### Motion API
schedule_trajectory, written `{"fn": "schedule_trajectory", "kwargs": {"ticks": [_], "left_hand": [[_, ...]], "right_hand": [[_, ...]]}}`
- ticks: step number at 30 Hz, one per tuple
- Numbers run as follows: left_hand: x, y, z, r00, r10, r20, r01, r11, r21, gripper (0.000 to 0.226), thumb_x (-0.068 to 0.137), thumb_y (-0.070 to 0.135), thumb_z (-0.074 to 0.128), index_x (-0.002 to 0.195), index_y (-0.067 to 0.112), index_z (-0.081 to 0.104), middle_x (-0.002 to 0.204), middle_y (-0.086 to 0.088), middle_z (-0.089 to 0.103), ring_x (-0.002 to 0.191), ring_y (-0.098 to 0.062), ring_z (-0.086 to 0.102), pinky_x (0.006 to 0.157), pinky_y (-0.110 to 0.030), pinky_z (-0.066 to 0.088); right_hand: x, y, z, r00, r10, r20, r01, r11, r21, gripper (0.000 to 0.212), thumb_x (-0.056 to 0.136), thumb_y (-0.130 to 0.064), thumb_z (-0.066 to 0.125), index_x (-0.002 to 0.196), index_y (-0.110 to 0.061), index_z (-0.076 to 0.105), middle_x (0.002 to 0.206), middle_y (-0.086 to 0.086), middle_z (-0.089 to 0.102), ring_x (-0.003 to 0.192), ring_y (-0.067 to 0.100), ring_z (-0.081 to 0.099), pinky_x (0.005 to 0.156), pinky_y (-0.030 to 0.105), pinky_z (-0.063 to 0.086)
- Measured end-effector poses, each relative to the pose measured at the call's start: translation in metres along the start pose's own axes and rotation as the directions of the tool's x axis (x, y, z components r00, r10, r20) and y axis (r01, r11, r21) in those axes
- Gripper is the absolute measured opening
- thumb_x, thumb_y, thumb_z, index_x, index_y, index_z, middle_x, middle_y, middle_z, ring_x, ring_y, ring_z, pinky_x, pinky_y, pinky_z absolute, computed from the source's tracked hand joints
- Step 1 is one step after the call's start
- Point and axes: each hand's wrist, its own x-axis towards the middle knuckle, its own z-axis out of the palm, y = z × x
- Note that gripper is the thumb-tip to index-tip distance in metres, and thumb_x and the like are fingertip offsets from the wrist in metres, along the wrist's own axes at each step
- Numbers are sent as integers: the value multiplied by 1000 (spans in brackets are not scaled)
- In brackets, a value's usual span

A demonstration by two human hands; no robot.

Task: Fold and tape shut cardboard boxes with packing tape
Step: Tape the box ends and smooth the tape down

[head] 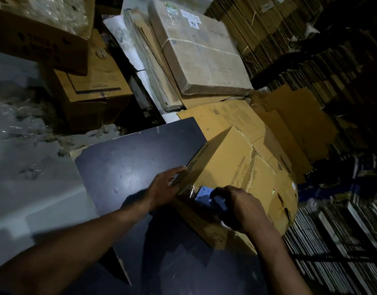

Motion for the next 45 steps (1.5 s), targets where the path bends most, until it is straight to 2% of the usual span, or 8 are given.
{"fn": "schedule_trajectory", "kwargs": {"ticks": [3, 8, 14, 23, 31, 34, 40, 45], "left_hand": [[-19, -1, 23, 929, 224, 294, -255, 964, 73, 108, 87, 15, 74, 176, 24, 14, 181, 6, 23, 165, -12, 27, 133, -31, 28], [-23, -44, 3, 872, -44, 487, -160, 915, 371, 131, 88, 44, 80, 163, 57, -27, 183, 3, 9, 167, -25, 19, 133, -41, 23], [-14, 14, 3, 792, 427, 437, -601, 670, 435, 118, 88, 48, 76, 176, 21, 3, 184, 4, 6, 170, -17, 5, 137, -49, 12], [2, 27, -10, 648, 516, 561, -718, 166, 676, 94, 90, 57, 64, 172, 24, 33, 178, 5, 32, 168, -26, 22, 130, -70, 16], [-6, 51, 0, 701, 472, 535, -655, 128, 745, 85, 88, 67, 64, 158, 19, 58, 166, 1, 53, 165, -36, 29, 130, -69, 19], [-12, 64, 27, 652, 461, 602, -707, 84, 702, 93, 92, 71, 60, 162, 11, 51, 169, -9, 48, 165, -33, 30, 131, -61, 25], [3, 41, 59, 543, 441, 714, -757, -111, 644, 57, 98, 15, 44, 151, 7, 64, 153, -14, 65, 141, -28, 64, 123, -48, 42], [28, 33, 22, 506, 505, 699, -780, -79, 621, 54, 103, 13, 46, 156, 8, 59, 161, -11, 58, 147, -27, 59, 121, -51, 48]], "right_hand": [[1, 2, 3, 999, -47, 26, 47, 999, -11, 65, 87, -39, 78, 144, -59, 52, 133, -16, 55, 109, 21, 67, 71, 34, 52], [5, -1, -2, 993, -32, 116, 33, 999, -3, 56, 100, -41, 69, 146, -64, 47, 142, -13, 45, 114, 23, 63, 78, 33, 47], [6, 5, -6, 985, -9, 171, 2, 999, 41, 50, 99, -50, 65, 145, -62, 50, 145, -17, 48, 116, 23, 64, 80, 35, 52], [-15, 18, -15, 938, 187, 293, -224, 969, 99, 49, 98, -75, 54, 116, -33, 71, 114, -2, 68, 100, 24, 69, 88, 42, 59], [-50, 50, 11, 927, 233, 294, -265, 961, 75, 41, 100, -68, 58, 104, -28, 66, 107, -4, 66, 86, 19, 64, 73, 38, 56], [-43, 54, 11, 935, 207, 287, -249, 961, 119, 46, 101, -62, 60, 118, -20, 71, 118, 3, 68, 102, 24, 67, 89, 44, 59], [-58, 51, 13, 975, 67, 212, -100, 983, 152, 47, 105, -59, 53, 137, -28, 67, 136, 1, 64, 119, 25, 64, 93, 41, 54], [-42, 40, 19, 976, 137, 169, -177, 952, 250, 49, 105, -61, 55, 126, -19, 68, 131, 4, 66, 118, 28, 65, 99, 47, 54]]}}
